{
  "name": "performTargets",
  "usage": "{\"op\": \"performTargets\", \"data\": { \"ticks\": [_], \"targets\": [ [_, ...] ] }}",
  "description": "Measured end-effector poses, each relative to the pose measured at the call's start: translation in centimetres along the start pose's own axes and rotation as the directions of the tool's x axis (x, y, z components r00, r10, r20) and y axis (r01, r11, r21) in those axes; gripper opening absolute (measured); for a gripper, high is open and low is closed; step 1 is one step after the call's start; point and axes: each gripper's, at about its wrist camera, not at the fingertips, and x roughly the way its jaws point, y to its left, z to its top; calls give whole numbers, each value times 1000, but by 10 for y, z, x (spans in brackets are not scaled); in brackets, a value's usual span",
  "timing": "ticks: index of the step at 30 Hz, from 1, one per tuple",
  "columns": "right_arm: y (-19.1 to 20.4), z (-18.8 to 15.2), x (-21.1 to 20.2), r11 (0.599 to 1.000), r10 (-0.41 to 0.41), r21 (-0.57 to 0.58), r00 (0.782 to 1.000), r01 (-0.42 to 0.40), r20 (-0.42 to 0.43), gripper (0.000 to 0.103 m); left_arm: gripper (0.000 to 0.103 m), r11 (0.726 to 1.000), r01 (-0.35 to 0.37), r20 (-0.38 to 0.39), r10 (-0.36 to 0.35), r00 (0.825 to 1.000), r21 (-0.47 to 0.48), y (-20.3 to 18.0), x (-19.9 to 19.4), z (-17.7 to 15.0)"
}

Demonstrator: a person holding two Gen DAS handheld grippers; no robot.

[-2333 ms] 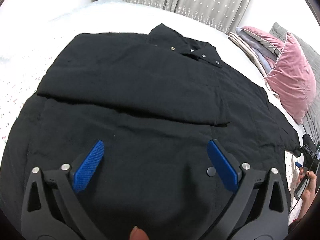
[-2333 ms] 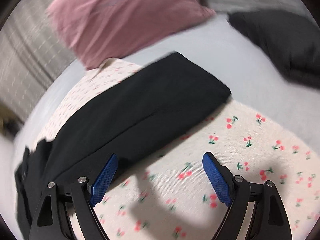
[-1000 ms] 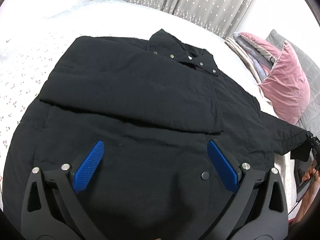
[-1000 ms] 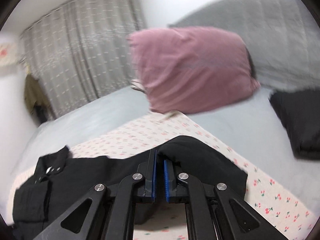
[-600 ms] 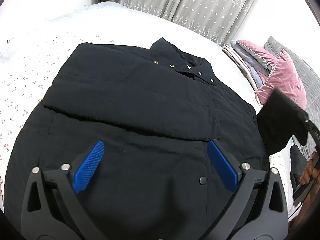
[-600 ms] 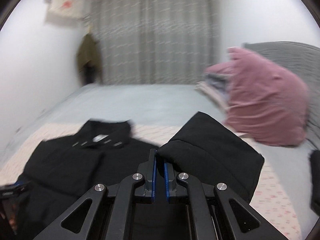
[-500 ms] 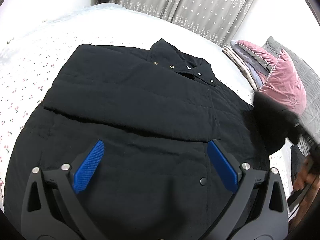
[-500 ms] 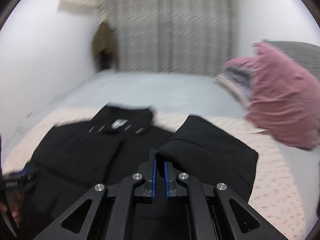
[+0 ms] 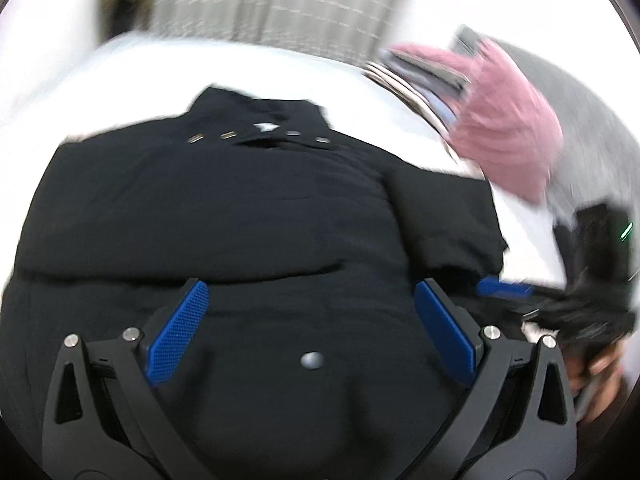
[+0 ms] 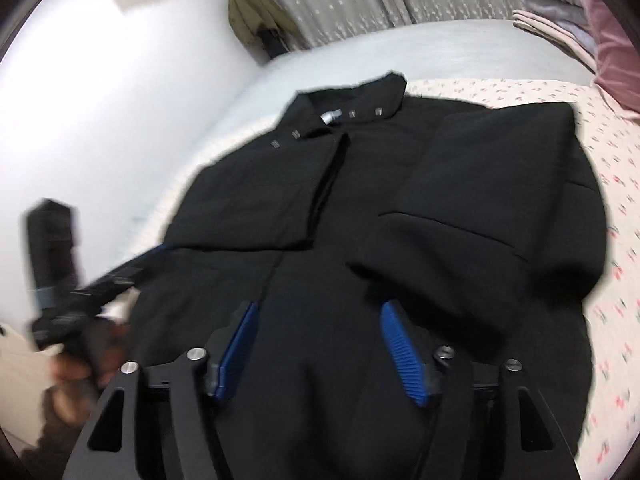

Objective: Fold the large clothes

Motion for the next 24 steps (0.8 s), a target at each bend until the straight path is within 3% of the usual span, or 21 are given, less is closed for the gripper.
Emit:
{"op": "performTargets", "data": {
  "ticks": [2, 5, 7, 11, 12, 15, 17, 19, 22, 24],
  "targets": [
    [-9, -6, -31, 1000, 18, 16, 998, -19, 54, 67, 103, 995, 21, -25, -18, 1000, 98, -33, 13, 3],
    [-37, -10, -70, 991, -103, 95, 984, 90, 142, 67, 103, 974, 45, -62, -32, 998, 224, -80, 35, 5],
    [-55, -9, -82, 980, -167, 139, 969, 143, 181, 67, 103, 942, 37, -79, -11, 997, 333, -112, 55, 4],
    [-92, -8, -85, 949, -226, 267, 954, 169, 197, 67, 101, 869, -14, -91, 68, 994, 495, -156, 93, -1],
    [-99, -8, -84, 940, -238, 292, 953, 178, 188, 67, 98, 856, -22, -90, 79, 993, 517, -163, 100, -2],
    [-112, -7, -83, 926, -249, 333, 951, 178, 184, 67, 71, 836, -38, -84, 100, 991, 547, -181, 116, 1],
    [-118, -8, -84, 916, -269, 354, 945, 191, 188, 67, 31, 855, -38, -53, 76, 996, 518, -182, 109, 9],
    [-121, -12, -88, 911, -284, 360, 940, 202, 191, 67, 15, 903, 10, -15, -4, 1000, 430, -172, 89, 22],
    [-120, -14, -91, 910, -302, 352, 934, 221, 193, 68, 14, 982, 87, 94, -104, 990, 166, -121, 52, 42],
    [-123, -13, -90, 908, -312, 347, 931, 233, 191, 68, 14, 994, 105, 123, -101, 987, -23, -78, 46, 45]
  ]
}}
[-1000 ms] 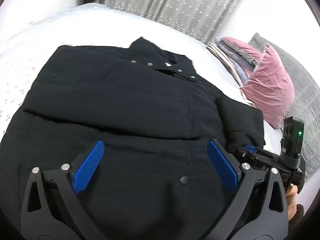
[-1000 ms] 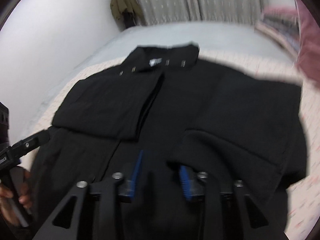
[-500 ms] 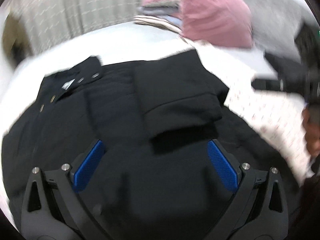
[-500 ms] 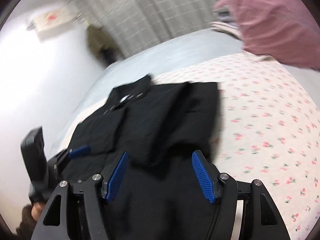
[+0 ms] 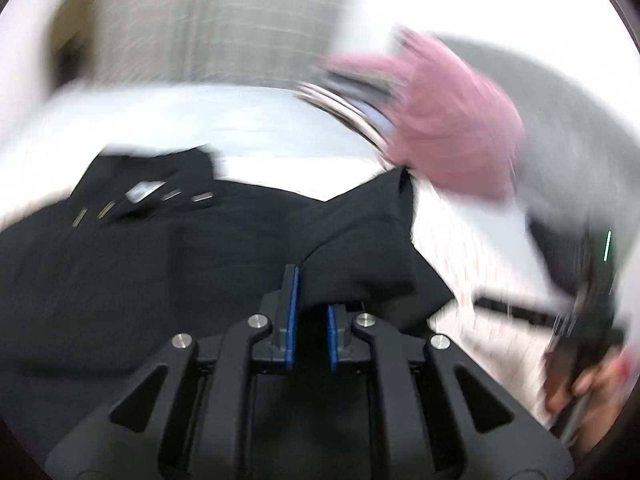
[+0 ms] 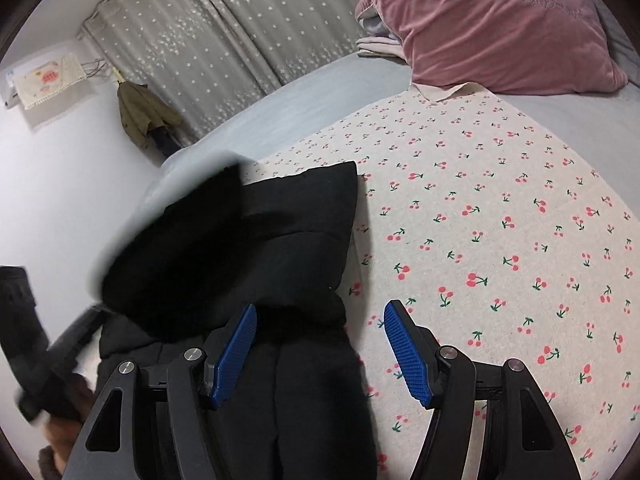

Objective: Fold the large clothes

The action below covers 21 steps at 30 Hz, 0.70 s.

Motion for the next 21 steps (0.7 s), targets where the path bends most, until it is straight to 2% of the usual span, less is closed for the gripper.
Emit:
{"op": "performTargets", "data": {
  "ticks": [1, 3, 5, 7, 9, 12, 15, 16, 18, 19, 20, 21],
  "targets": [
    [1, -1, 1, 1000, -9, -7, 1000, 9, -1, 68, 14, 997, -9, -8, 9, 1000, -72, 21, -1, 0],
    [2, -2, 5, 999, -27, -23, 1000, 27, -5, 69, 25, 978, -47, -56, 36, 998, -202, 71, -1, -7],
    [5, -3, 9, 998, -45, -39, 999, 44, -10, 71, 48, 956, -34, -77, 12, 997, -292, 107, -5, -16],
    [6, -5, 14, 998, -52, -46, 998, 51, -18, 73, 61, 933, -10, -51, -9, 999, -361, 132, -12, -21],
    [7, -6, 21, 997, -65, -54, 997, 63, -31, 73, 67, 923, 4, -44, -23, 999, -384, 143, -11, -22],
    [7, -11, 32, 994, -93, -62, 994, 90, -58, 74, 69, 931, -33, -135, -17, 991, -363, 146, 14, -19],
    [8, -15, 40, 991, -114, -80, 990, 107, -86, 74, 69, 944, -31, -200, -38, 979, -330, 138, 43, -15],
    [10, -16, 42, 989, -122, -97, 989, 113, -88, 74, 64, 947, -21, -210, -49, 976, -320, 132, 53, -13],
    [12, -17, 44, 984, -137, -125, 988, 127, -73, 74, 17, 953, -34, -219, -35, 975, -302, 128, 58, -9],
    [12, -17, 44, 981, -147, -136, 987, 137, -62, 74, 10, 958, -45, -211, -16, 977, -282, 121, 56, -4],
    [12, -18, 46, 979, -154, -141, 987, 145, -56, 74, 10, 961, -12, -157, -33, 987, -276, 118, 47, 3],
    [12, -18, 47, 979, -156, -143, 986, 147, -57, 74, 10, 963, 30, -70, -50, 996, -267, 114, 29, 9]
  ]
}}
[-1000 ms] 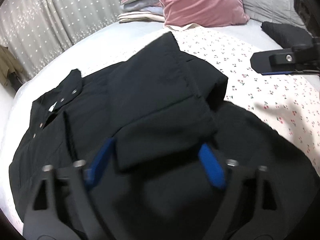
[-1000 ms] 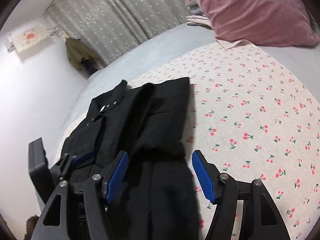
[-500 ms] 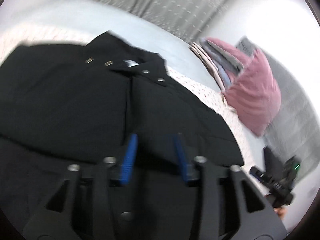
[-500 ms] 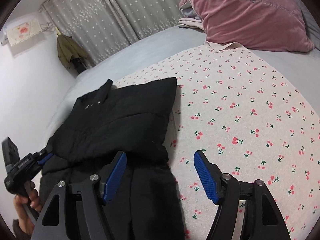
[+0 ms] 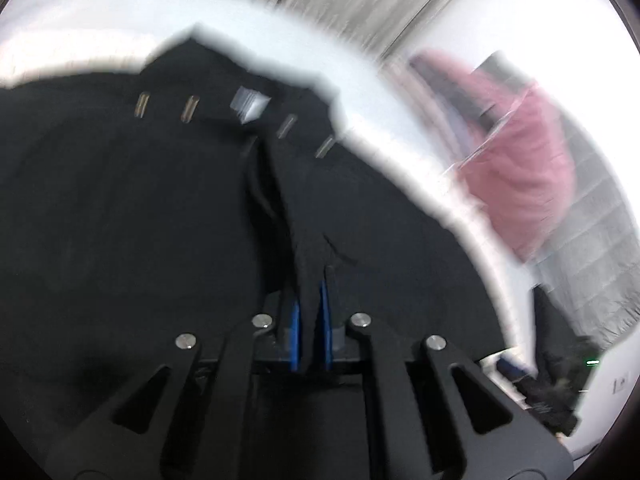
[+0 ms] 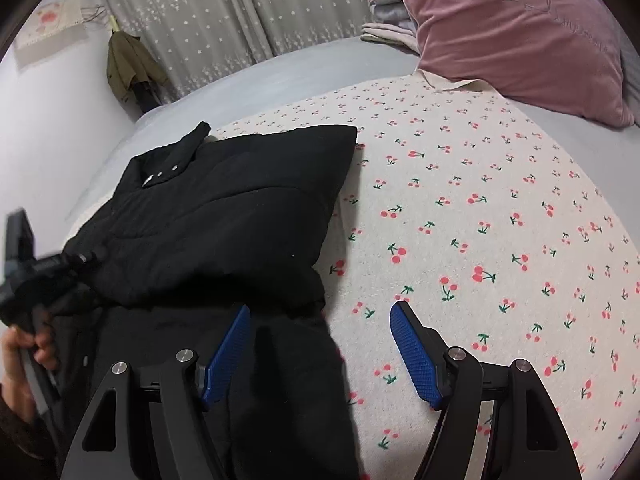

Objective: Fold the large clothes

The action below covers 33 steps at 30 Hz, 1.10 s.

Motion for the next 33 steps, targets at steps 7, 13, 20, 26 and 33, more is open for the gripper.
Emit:
{"op": "performTargets", "data": {
  "ticks": [7, 13, 20, 26, 33],
  "targets": [
    [5, 9, 34, 994, -74, -76, 997, 74, 5, 74, 17, 961, -272, -72, 275, 959, 48, 35, -11, -10],
    [-2, 10, 31, 990, -142, -5, 988, 142, -56, 77, 36, 945, -312, 19, 312, 950, 95, 35, -36, -17],
    [16, 17, -13, 999, 47, -13, 992, -46, 113, 78, 65, 948, -239, 32, 237, 971, 211, 8, -25, -26],
    [17, 15, 49, 997, -46, -55, 999, 45, -22, 80, 68, 942, -264, -28, 275, 961, 206, 22, -4, -33],
    [3, 17, 2, 998, 41, 52, 999, -42, 33, 82, 74, 933, -325, -12, 330, 944, 153, 24, -87, -40]
  ]
}}
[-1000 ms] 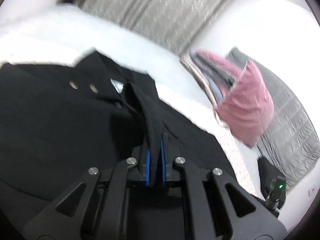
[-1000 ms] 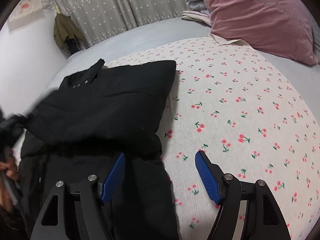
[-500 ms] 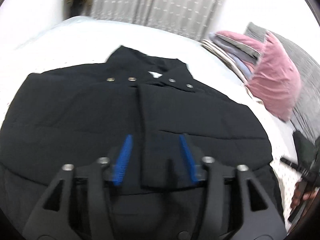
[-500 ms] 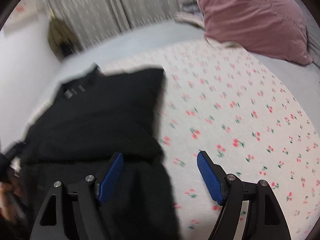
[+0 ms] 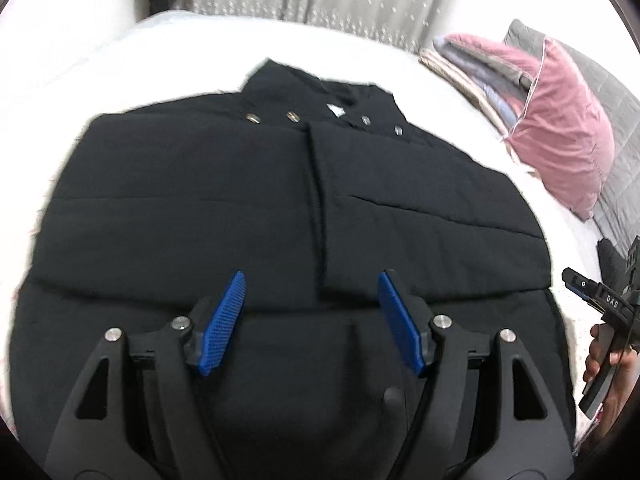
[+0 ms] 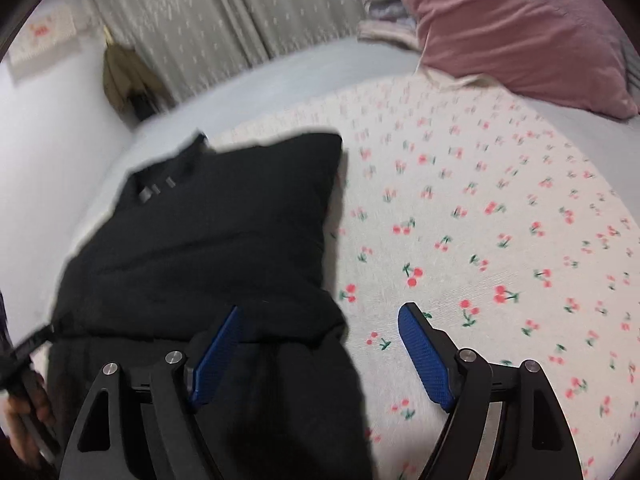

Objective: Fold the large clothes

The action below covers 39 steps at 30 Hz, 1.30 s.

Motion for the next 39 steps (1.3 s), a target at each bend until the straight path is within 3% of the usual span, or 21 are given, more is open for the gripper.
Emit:
{"op": "performTargets", "data": {
  "ticks": [2, 8, 14, 16, 22, 25, 31, 33, 35, 39],
  "targets": [
    [7, -5, -21, 1000, 14, -11, 1000, -14, 17, 82, 83, 1000, -18, 29, 18, 999, -5, 9, -31, -7],
    [40, -36, -87, 990, 46, -139, 996, -36, 71, 84, 89, 997, -61, 41, 59, 997, 50, 37, -111, -32],
    [40, -75, -128, 973, 182, -134, 982, -187, -52, 85, 90, 992, -90, -3, 91, 996, 93, 80, -164, -75],
    [34, -85, -137, 972, 190, -127, 978, -199, -80, 85, 90, 993, -83, -40, 86, 995, 79, 100, -174, -95],
    [3, -116, -153, 977, 179, -74, 960, -199, -217, 86, 90, 996, -87, -172, 87, 981, 11, 154, -178, -149],
    [-15, -132, -154, 977, 199, -25, 944, -213, -264, 86, 90, 998, -59, -211, 50, 976, -37, 172, -174, -169],
    [-49, -166, -139, 989, 144, 64, 928, -130, -345, 86, 90, 989, 20, -256, -57, 965, -146, 196, -161, -200],
    [-57, -178, -129, 986, 155, 118, 907, -118, -391, 86, 90, 985, 36, -268, -81, 960, -168, 199, -158, -208],
    [-62, -189, -124, 972, 215, 181, 885, -151, -414, 86, 90, 980, 54, -282, -107, 953, -189, 200, -154, -215],
    [-55, -196, -124, 963, 257, 188, 875, -195, -410, 86, 89, 981, 81, -276, -128, 952, -177, 193, -154, -219]
  ]
}}
